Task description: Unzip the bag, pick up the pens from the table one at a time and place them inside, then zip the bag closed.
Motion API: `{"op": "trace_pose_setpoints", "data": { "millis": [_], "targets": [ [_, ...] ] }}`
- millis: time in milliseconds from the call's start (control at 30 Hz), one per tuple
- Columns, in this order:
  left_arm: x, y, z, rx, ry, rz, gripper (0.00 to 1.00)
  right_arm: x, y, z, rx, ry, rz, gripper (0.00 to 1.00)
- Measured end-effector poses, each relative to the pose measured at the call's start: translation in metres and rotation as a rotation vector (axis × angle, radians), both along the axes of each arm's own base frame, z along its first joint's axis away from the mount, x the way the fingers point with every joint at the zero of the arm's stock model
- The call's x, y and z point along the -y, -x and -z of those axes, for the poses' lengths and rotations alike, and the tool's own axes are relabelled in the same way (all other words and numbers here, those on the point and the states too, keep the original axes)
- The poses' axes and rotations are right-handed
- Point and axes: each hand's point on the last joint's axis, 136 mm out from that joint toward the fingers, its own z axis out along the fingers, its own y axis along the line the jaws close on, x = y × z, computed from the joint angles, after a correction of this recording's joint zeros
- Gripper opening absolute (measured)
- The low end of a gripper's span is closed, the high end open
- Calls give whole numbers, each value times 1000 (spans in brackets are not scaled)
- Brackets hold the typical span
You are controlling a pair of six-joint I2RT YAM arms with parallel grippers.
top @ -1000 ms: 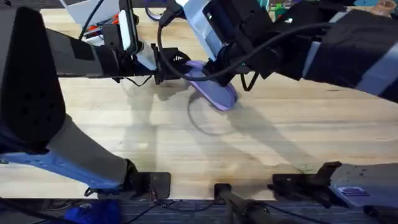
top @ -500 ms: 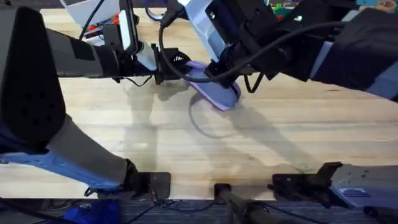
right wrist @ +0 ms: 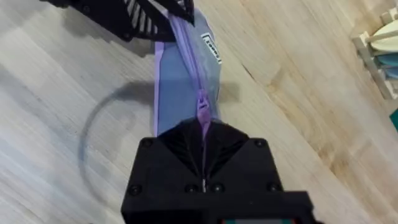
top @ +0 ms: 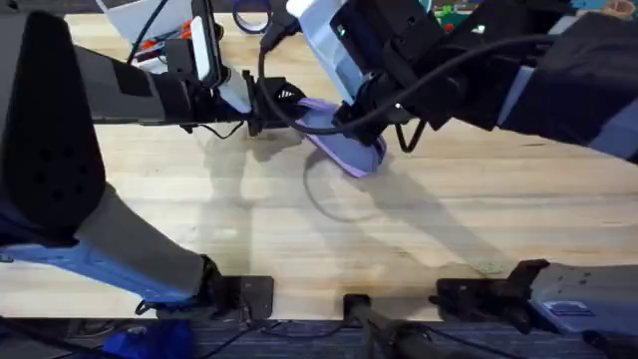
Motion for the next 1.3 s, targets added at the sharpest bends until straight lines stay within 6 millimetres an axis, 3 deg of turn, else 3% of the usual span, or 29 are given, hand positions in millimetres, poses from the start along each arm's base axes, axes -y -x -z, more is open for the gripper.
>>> {"op": "trace_pose_setpoints", "data": {
  "millis": [500,867,1300],
  "targets": [
    [-1,-1,1,-2,-8,-6,42,38,38,22,-169,168,8,31],
    [-1,-1,1,-2,-8,-6,43,64,64,26,-272,256,38,32],
    [-1,-1,2,-2,-8,-6,43,66,64,24,-283,233,89,33]
  ]
}}
